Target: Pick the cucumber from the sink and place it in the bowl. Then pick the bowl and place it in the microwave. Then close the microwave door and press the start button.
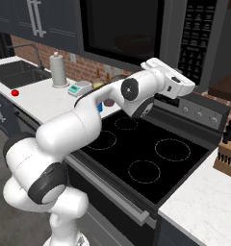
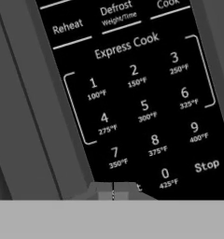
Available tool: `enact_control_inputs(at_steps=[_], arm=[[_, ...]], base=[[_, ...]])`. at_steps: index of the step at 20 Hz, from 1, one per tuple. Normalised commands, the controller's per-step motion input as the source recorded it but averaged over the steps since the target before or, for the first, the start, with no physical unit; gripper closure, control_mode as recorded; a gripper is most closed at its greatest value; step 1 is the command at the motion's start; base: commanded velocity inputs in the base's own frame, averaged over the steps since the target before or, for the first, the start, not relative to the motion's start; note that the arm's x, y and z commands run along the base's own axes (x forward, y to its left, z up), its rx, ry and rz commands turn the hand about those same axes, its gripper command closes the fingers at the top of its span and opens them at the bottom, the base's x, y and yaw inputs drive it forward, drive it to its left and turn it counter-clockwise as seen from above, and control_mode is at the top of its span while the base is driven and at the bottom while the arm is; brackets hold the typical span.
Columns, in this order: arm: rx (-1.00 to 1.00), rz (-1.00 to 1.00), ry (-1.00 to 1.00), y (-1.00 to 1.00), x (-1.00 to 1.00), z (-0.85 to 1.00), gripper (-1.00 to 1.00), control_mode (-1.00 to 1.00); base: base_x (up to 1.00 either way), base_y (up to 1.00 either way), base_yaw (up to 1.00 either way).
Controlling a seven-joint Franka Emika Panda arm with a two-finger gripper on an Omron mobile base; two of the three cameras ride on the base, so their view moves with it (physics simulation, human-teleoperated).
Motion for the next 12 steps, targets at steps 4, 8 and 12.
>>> enact_control_inputs(at_steps=[4,8,12], arm=[[0.04,0.15,0.01,-0.3,0.71,-0.41,1.0,-1.0],[0.07,0.24,0.0,-0.31,0.7,-0.51,1.0,-1.0],[0.04,0.21,0.0,-0.12,0.51,-0.42,1.0,-1.0]], base=[[0.0,0.0,0.0],[0.0,0.0,0.0],[0.0,0.0,0.0]])
